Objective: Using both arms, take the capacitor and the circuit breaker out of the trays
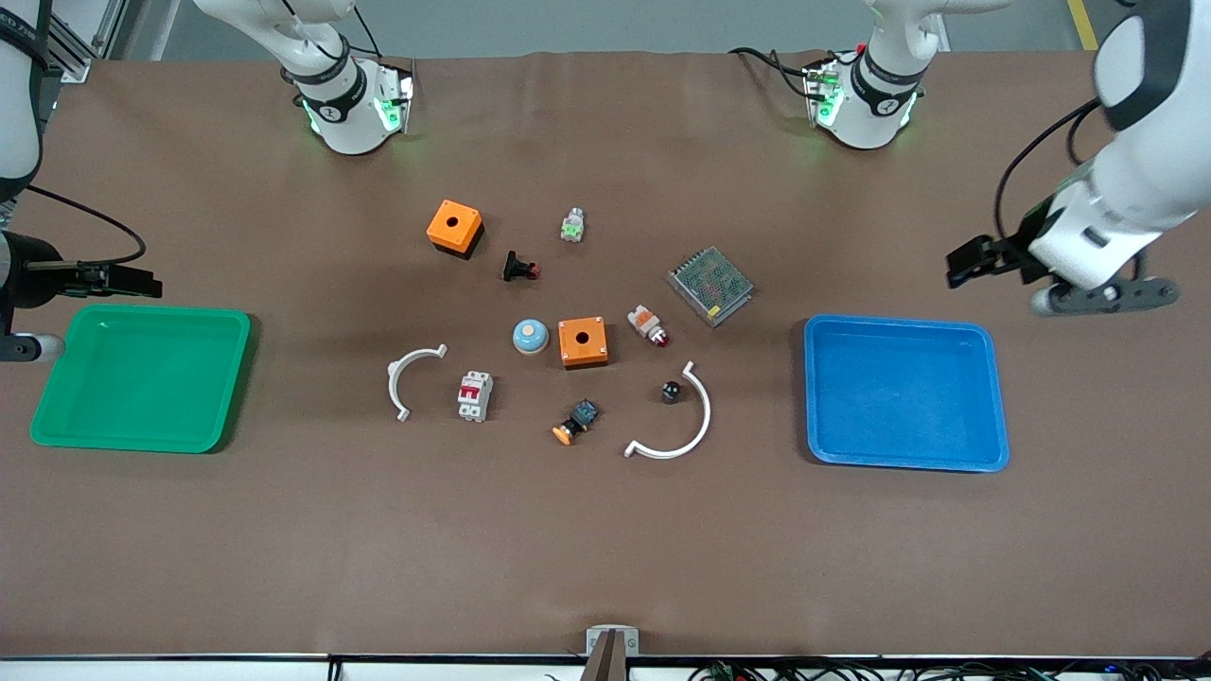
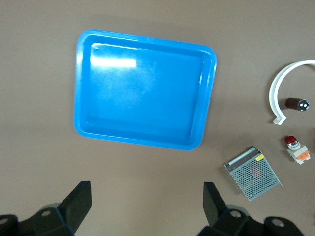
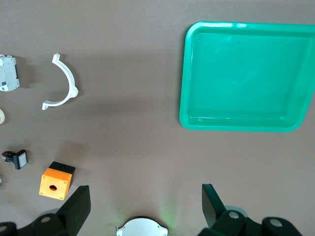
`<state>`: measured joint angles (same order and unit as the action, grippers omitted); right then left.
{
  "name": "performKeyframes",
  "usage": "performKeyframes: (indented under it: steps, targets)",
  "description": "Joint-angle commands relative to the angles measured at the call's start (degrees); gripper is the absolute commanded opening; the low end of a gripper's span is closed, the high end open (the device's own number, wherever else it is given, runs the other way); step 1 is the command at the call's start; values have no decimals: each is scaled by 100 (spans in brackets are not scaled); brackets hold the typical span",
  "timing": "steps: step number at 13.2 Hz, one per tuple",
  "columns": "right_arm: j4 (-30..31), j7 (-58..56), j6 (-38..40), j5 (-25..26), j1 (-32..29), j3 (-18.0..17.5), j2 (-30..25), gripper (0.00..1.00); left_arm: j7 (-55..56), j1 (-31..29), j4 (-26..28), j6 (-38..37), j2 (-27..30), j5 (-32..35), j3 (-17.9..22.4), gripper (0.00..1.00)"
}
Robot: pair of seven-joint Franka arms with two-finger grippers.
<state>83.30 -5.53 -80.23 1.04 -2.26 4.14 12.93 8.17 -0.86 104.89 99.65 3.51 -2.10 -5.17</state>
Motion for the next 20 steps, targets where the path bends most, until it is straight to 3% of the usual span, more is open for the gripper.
performKeyframes:
  steps: [1, 4, 8, 10, 12, 20]
  targets:
    - [20, 26, 7, 160, 14, -98, -71, 100, -1, -124, 173, -24, 396, -106, -11, 100]
    - [-418, 17, 33, 143, 32, -89, -36, 100, 9, -248, 15, -86, 396, -97, -1, 100]
    - [-569, 17, 77, 64, 59, -107, -88, 100, -463, -265, -485, -393, 309, -45, 16, 100]
    - [-692, 52, 593, 54, 67, -124, -106, 100, -721, -274, -670, -394, 300, -53, 16, 100]
    - [-701, 43, 649, 28, 146, -142, -281, 100, -650, -248, -969, -437, 142, -18, 7, 100]
    - [-272, 35, 491, 28, 208, -124, -966, 100, -615, -195, -1163, -490, 89, 219, -54, 100]
